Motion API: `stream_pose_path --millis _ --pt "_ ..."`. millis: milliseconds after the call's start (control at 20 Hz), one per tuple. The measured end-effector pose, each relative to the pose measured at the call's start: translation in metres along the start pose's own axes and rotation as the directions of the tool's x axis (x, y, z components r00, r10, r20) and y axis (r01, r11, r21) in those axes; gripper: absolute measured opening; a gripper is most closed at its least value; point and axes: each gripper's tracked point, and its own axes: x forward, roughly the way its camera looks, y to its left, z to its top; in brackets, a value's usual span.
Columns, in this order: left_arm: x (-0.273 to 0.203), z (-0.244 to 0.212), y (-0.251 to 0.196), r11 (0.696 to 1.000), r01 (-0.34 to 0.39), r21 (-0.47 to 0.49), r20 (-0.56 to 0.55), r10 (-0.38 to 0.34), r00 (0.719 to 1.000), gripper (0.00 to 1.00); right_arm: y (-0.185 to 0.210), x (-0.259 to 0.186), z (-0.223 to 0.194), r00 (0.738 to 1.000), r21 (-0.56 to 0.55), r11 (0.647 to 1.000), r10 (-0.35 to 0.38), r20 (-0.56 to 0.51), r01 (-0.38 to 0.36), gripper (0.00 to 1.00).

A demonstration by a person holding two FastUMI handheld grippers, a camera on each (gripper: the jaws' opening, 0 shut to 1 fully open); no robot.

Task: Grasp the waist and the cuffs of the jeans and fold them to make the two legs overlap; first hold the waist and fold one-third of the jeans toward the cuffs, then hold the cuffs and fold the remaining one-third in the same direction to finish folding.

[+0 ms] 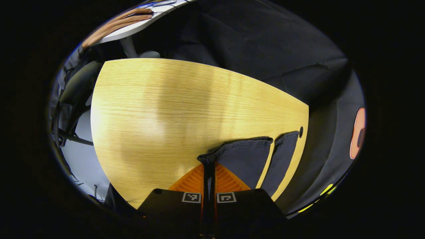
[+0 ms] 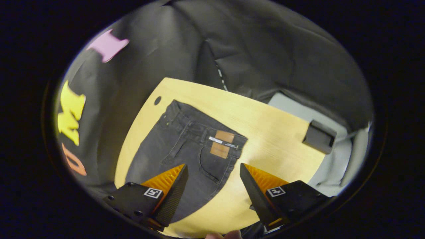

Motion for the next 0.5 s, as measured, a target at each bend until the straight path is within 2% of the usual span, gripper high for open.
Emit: stream_pose_path --millis 100,200,400,450,500 --pt "-0.002 -0.001 0.000 1.000 0.013 -0.017 -0.001 -0.013 1.000 0.03 -0.010 0.013 0.015 1.000 0.085 0.996 -0.026 0.015 0.025 0.98" --pt "-0.003 -0.001 -0.002 1.000 0.020 -0.020 -0.003 -0.020 1.000 0.03 -0.017 0.028 0.024 0.999 0.120 0.992 -0.044 0.008 0.043 0.98" --pt "-0.007 -0.004 -0.008 1.000 0.027 -0.015 -0.006 -0.028 1.000 0.03 -0.010 0.051 0.026 0.999 0.095 0.994 -0.053 -0.010 0.054 0.98" --pt "-0.007 -0.004 -0.009 1.000 0.029 -0.012 -0.008 -0.029 1.000 0.03 -0.004 0.055 0.023 0.999 0.085 0.995 -0.048 -0.024 0.050 0.94" --pt "-0.008 -0.004 -0.010 1.000 0.030 -0.010 -0.009 -0.030 1.000 0.03 0.001 0.058 0.020 0.998 0.079 0.995 -0.050 -0.038 0.053 0.98"
